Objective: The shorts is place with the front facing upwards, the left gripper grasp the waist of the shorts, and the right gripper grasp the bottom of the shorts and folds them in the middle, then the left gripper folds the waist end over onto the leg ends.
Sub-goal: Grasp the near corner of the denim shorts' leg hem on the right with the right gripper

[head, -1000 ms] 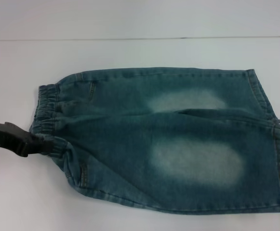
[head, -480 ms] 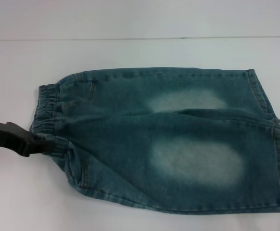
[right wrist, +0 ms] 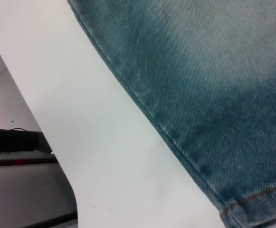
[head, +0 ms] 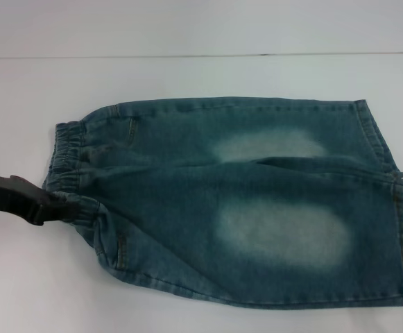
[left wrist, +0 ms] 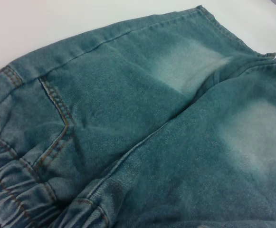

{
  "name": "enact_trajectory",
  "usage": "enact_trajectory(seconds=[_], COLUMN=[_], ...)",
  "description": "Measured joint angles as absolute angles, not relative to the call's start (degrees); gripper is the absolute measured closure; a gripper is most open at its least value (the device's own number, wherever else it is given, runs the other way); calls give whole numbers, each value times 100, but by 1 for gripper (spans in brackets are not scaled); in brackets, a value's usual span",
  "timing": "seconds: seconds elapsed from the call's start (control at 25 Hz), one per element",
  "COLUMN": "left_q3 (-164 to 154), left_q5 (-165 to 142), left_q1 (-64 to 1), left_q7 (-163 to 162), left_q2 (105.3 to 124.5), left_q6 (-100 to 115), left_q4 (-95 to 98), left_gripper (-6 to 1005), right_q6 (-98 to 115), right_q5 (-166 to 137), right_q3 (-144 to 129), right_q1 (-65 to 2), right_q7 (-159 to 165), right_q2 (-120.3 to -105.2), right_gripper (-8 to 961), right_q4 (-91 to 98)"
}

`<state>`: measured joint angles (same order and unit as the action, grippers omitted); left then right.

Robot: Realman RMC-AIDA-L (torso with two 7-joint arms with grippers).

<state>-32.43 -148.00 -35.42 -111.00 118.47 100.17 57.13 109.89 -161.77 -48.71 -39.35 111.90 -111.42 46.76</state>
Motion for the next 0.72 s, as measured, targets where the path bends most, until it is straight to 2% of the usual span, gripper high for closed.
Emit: enact_trajectory(seconds=[0.72], left_q3=[-3244], left_q5=[-14813], left_q1=[-3515], left_q7=[-11099], left_q2=[11847], left_q6=[10015], left_q4=[5705], left_gripper=[938], right_q6=[10655], right_q5=[-16139], right_q3=[-4847], right_q1=[-4071], right_q7=[11127], right_q2=[-11335], right_gripper=[130], right_q4=[4483])
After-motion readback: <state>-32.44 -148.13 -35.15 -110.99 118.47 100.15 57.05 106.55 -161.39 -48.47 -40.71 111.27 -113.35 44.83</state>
